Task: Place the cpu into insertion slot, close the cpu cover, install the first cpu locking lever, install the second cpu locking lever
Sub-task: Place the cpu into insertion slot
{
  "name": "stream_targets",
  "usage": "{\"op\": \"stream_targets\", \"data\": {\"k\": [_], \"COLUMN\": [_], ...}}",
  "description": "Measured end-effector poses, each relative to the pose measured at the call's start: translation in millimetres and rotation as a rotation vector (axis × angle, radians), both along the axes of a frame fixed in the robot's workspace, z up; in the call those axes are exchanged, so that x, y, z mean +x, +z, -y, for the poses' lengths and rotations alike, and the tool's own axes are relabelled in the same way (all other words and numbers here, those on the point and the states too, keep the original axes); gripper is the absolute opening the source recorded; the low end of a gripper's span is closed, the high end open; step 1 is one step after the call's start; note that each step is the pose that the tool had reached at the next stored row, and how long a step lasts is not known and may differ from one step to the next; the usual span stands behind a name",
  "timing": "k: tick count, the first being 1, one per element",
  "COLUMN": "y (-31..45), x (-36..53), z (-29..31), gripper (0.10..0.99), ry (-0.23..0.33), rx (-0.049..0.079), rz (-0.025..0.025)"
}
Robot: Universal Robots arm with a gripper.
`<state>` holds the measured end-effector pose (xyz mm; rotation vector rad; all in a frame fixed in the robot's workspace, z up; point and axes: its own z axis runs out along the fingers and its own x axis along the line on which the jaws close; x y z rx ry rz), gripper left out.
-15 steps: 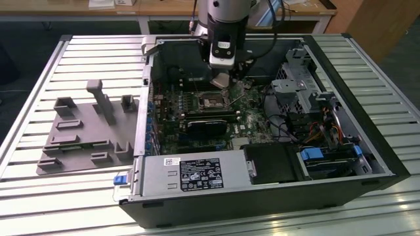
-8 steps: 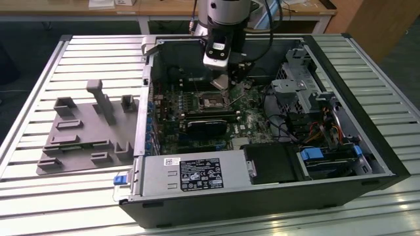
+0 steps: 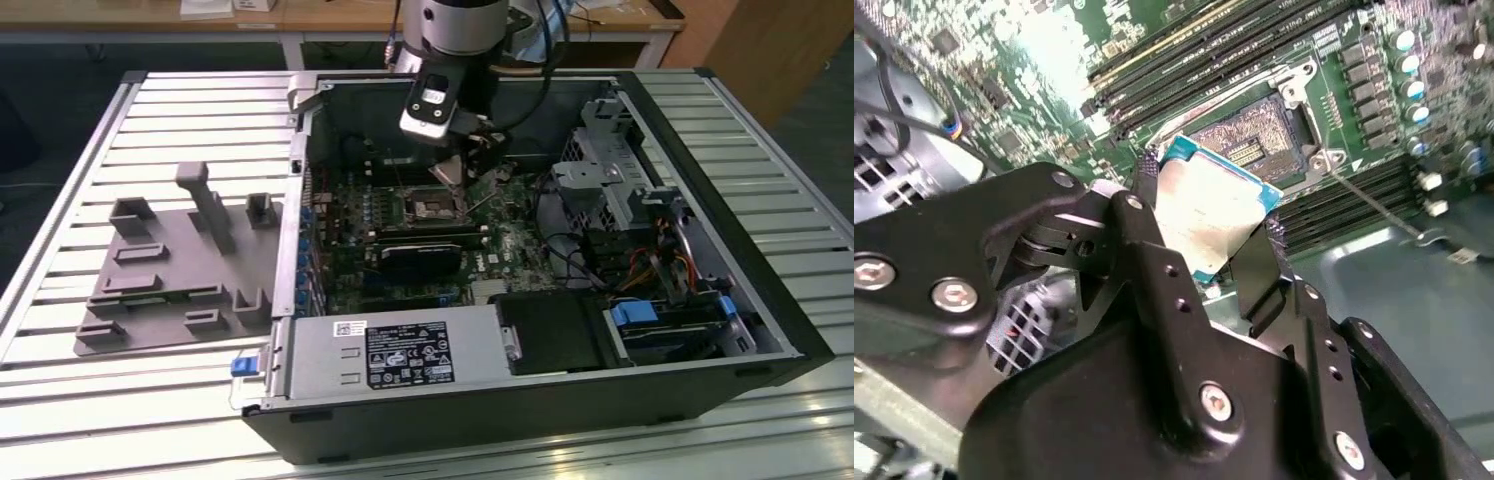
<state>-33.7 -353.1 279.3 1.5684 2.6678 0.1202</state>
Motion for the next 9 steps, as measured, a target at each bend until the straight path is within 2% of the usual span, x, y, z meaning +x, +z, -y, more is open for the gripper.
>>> {"op": "stream_targets", "data": {"k": [9], "y": [-5.9], "x": [0.0], "z": [0.0], "gripper": [0.537], "ry": [-0.164], "rx": [0.0], "rz": [0.0]}}
